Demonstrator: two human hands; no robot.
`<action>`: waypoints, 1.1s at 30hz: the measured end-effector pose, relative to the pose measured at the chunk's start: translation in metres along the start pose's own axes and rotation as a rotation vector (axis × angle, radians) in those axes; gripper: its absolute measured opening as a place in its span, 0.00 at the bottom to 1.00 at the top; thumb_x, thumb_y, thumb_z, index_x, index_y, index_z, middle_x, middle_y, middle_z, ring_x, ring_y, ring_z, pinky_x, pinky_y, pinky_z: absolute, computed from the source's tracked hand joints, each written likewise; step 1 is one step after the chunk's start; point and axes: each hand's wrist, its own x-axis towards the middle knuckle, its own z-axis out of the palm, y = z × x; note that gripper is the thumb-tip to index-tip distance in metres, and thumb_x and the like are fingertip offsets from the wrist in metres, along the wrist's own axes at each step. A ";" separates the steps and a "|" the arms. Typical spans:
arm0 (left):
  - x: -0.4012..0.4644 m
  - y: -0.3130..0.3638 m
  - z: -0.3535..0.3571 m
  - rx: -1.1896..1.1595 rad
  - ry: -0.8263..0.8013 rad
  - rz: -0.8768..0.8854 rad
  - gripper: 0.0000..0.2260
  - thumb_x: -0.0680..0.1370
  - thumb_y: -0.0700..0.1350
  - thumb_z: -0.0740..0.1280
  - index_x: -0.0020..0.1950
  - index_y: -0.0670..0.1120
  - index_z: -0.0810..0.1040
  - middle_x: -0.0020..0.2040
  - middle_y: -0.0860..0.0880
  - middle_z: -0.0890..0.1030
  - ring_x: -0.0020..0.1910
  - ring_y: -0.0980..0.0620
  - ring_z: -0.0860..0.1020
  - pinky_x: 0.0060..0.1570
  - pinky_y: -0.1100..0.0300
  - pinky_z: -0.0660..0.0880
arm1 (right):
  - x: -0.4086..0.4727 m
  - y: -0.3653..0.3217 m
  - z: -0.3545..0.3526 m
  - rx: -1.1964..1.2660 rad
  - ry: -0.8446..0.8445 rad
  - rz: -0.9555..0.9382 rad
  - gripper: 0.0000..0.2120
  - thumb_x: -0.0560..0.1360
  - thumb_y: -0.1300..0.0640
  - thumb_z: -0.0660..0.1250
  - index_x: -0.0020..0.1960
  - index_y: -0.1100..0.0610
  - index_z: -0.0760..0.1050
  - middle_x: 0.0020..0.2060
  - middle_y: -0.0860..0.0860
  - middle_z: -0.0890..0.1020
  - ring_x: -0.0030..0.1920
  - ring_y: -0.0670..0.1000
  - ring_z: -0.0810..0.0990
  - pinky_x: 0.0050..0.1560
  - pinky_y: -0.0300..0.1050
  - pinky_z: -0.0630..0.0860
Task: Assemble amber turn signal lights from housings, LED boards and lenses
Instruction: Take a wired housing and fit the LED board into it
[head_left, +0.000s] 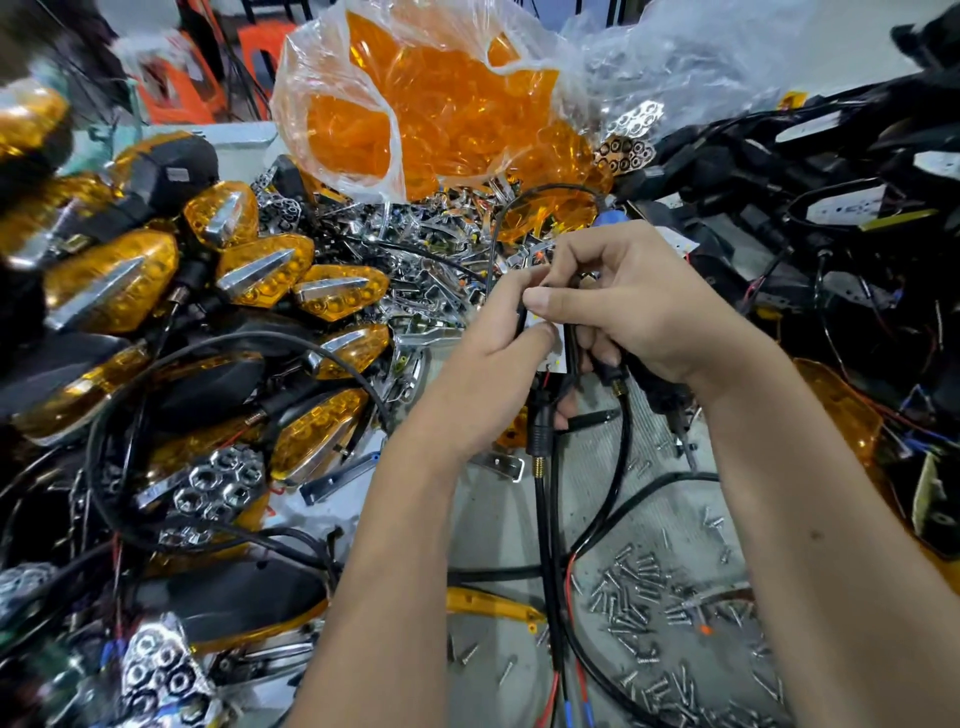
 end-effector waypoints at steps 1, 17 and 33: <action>0.000 0.000 0.000 0.022 0.006 0.003 0.17 0.85 0.36 0.54 0.72 0.48 0.69 0.50 0.45 0.80 0.40 0.47 0.79 0.36 0.48 0.80 | 0.000 -0.001 -0.001 0.002 -0.010 0.004 0.12 0.77 0.62 0.75 0.39 0.64 0.76 0.26 0.52 0.76 0.18 0.50 0.72 0.19 0.37 0.67; 0.001 0.002 0.004 -0.066 0.030 -0.041 0.09 0.85 0.37 0.53 0.57 0.38 0.73 0.37 0.48 0.79 0.29 0.50 0.75 0.26 0.58 0.72 | -0.001 -0.009 -0.007 -0.013 -0.074 0.051 0.07 0.77 0.62 0.75 0.42 0.63 0.80 0.27 0.54 0.80 0.25 0.52 0.79 0.28 0.40 0.77; 0.001 0.005 -0.004 -0.191 0.017 -0.122 0.16 0.78 0.37 0.54 0.61 0.33 0.74 0.41 0.37 0.77 0.33 0.42 0.75 0.31 0.54 0.75 | 0.002 -0.015 -0.003 -0.047 -0.041 0.111 0.07 0.75 0.69 0.74 0.41 0.65 0.78 0.25 0.52 0.78 0.23 0.50 0.78 0.25 0.39 0.76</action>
